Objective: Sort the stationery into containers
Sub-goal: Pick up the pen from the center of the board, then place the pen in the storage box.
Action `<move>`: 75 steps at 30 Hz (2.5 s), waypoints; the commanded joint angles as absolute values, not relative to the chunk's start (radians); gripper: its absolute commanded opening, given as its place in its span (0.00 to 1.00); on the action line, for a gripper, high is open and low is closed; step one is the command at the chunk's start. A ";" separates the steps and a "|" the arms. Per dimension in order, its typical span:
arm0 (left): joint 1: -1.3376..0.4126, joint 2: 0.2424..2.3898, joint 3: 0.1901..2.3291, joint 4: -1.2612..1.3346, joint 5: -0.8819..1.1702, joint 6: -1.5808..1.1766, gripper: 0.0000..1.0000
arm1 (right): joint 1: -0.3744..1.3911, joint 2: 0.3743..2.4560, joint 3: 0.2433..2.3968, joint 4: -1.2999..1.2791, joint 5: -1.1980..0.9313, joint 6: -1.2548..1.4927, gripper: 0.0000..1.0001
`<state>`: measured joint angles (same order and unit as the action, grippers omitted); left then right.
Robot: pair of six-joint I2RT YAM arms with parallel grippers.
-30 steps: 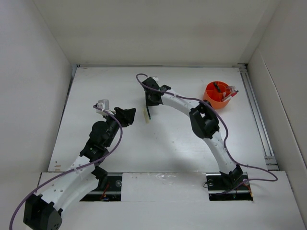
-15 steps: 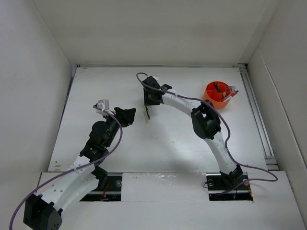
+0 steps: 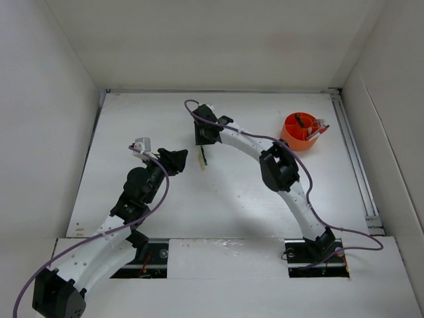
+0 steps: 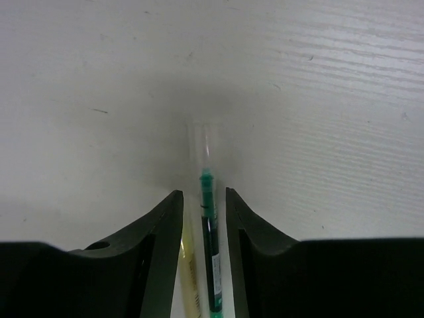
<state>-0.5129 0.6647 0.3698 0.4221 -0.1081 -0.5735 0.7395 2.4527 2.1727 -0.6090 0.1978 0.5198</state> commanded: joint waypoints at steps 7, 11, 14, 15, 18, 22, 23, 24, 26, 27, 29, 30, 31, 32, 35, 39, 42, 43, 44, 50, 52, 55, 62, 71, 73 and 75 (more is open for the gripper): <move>-0.508 0.652 0.373 0.460 -0.100 -0.568 0.48 | 0.747 2.502 2.215 -0.646 0.239 0.514 0.33; -0.508 0.652 0.373 0.460 -0.100 -0.568 0.48 | 0.747 2.456 2.148 -0.624 0.291 0.514 0.20; -0.508 0.652 0.373 0.460 -0.100 -0.568 0.48 | 0.736 2.431 2.100 -0.624 0.322 0.514 0.03; -0.508 0.652 0.373 0.460 -0.100 -0.568 0.48 | 0.736 2.416 2.088 -0.624 0.322 0.514 0.00; -0.508 0.652 0.373 0.460 -0.100 -0.568 0.48 | 0.718 2.349 2.017 -0.591 0.322 0.535 0.00; -0.508 0.652 0.373 0.460 -0.100 -0.568 0.48 | 0.670 2.180 1.879 -0.473 0.253 0.557 0.00; -0.508 0.652 0.373 0.460 -0.100 -0.568 0.48 | 0.648 2.146 1.861 -0.459 0.242 0.557 0.00; -0.508 0.652 0.373 0.469 -0.100 -0.568 0.48 | 0.635 2.072 1.815 -0.425 0.242 0.569 0.00; -0.508 0.652 0.373 0.469 -0.100 -0.568 0.48 | 0.606 1.999 1.770 -0.391 0.242 0.578 0.00; -0.508 0.652 0.373 0.460 -0.100 -0.568 0.48 | 0.571 1.965 1.734 -0.367 0.242 0.595 0.00; -0.508 0.652 0.373 0.460 -0.100 -0.568 0.48 | 0.531 1.858 1.682 -0.335 0.258 0.624 0.00; -0.508 0.652 0.373 0.460 -0.100 -0.568 0.48 | 0.511 1.821 1.654 -0.318 0.302 0.640 0.00; -0.508 0.652 0.373 0.460 -0.100 -0.568 0.48 | 0.462 1.751 1.588 -0.273 0.326 0.653 0.00; -0.508 0.652 0.373 0.460 -0.100 -0.568 0.48 | 0.434 1.717 1.559 -0.253 0.350 0.679 0.00; -0.508 0.652 0.373 0.460 -0.100 -0.568 0.48 | 0.315 1.614 1.458 -0.213 0.475 0.741 0.00; -0.508 0.652 0.364 0.469 -0.089 -0.568 0.48 | 0.158 1.551 1.341 -0.152 0.560 0.814 0.00; -0.508 0.652 0.364 0.469 -0.089 -0.568 0.48 | 0.049 1.511 1.276 -0.120 0.571 0.863 0.00; -0.508 0.652 0.364 0.469 -0.089 -0.568 0.48 | 0.025 1.511 1.260 -0.106 0.571 0.891 0.00; -0.508 0.652 0.364 0.469 -0.089 -0.568 0.48 | 0.000 1.499 1.244 -0.095 0.542 0.905 0.00; -0.508 0.661 0.364 0.471 -0.080 -0.568 0.48 | -0.086 1.480 1.200 -0.065 0.589 0.937 0.00; -0.508 0.661 0.364 0.480 -0.080 -0.568 0.48 | -0.095 1.480 1.190 -0.064 0.607 0.937 0.00; -0.508 0.661 0.364 0.471 -0.080 -0.568 0.48 | -0.095 1.491 1.167 -0.055 0.629 0.937 0.00; -0.508 0.650 0.364 0.471 -0.080 -0.568 0.48 | -0.084 1.523 1.173 -0.057 0.759 0.905 0.00; -0.508 0.650 0.364 0.471 -0.080 -0.568 0.48 | 0.046 1.566 1.216 -0.057 1.014 0.798 0.00; -0.508 0.650 0.364 0.471 -0.071 -0.568 0.48 | 0.087 1.609 1.253 -0.096 1.101 0.788 0.00; -0.508 0.650 0.364 0.480 -0.071 -0.568 0.48 | 0.109 1.640 1.275 -0.127 1.178 0.788 0.00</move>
